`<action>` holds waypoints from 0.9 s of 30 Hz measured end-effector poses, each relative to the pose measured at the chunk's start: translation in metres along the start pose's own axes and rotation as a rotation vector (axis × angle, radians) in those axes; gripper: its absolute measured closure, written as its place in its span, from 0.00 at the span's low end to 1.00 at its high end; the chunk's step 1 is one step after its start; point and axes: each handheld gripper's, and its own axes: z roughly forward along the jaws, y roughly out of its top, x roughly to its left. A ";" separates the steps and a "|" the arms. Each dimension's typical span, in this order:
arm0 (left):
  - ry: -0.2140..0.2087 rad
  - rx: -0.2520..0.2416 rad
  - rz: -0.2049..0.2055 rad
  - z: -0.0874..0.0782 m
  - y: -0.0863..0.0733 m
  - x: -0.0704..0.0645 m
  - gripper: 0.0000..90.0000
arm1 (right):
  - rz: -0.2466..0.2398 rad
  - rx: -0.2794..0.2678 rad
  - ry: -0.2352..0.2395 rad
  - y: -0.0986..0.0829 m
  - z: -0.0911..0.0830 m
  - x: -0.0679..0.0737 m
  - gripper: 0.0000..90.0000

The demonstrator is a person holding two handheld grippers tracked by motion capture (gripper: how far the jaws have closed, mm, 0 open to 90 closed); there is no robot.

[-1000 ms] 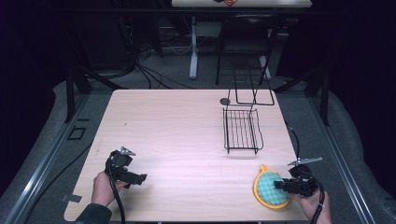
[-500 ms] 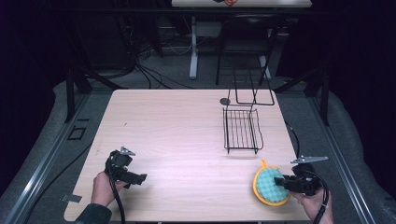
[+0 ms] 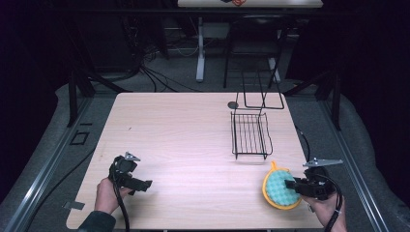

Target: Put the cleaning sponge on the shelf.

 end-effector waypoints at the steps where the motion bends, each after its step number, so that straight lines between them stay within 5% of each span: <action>1: 0.000 0.000 0.000 0.000 0.000 0.000 0.00 | 0.000 0.000 0.000 0.000 0.000 0.000 0.80; 27: -0.004 -0.014 -0.004 0.000 0.000 0.001 0.00 | -0.050 -0.091 -0.006 0.042 -0.010 0.012 0.80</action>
